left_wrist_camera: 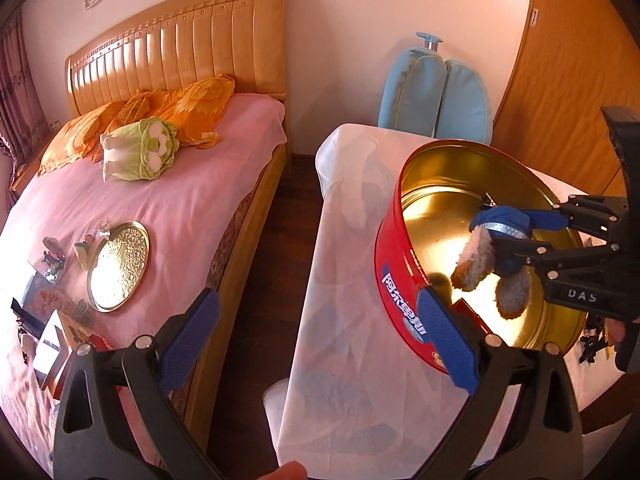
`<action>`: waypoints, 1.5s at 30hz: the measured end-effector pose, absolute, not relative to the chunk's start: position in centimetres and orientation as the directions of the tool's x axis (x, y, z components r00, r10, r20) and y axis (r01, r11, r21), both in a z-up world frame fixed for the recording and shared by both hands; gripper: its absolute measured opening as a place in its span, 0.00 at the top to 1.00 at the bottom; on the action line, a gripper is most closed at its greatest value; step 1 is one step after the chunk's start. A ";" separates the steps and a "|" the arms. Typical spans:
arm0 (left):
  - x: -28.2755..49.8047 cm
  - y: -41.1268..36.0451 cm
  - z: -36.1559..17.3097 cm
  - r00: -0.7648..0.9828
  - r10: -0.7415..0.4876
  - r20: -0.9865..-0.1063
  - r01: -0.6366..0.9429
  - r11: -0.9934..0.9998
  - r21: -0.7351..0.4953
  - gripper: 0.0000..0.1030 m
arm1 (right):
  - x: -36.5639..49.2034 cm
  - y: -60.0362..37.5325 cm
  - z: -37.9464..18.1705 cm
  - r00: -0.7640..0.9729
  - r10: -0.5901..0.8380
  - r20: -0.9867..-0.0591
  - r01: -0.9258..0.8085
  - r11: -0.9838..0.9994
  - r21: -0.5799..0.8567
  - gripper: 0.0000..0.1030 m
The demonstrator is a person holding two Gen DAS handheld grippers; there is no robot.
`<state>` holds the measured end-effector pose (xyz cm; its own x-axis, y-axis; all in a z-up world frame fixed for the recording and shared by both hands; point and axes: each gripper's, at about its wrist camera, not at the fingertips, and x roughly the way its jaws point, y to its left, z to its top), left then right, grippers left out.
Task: Organize jewelry
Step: 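Carry the plush keychain into the tin and release it with the right gripper, then grasp the silver tube with the right gripper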
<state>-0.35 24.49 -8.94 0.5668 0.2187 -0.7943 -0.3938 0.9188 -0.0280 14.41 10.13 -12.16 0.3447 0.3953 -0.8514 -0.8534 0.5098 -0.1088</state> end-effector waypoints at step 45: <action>0.6 17.3 -6.7 0.660 0.043 -0.750 -0.129 0.990 -0.057 0.07 | 12.2 -0.2 -7.8 0.553 0.300 -0.777 -0.652 0.737 -0.179 0.07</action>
<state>0.65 17.28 -6.65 0.6602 0.0431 -0.7499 -0.1291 0.9900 -0.0568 12.15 -0.22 -7.81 0.5529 0.2997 -0.7775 -0.6518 0.7369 -0.1794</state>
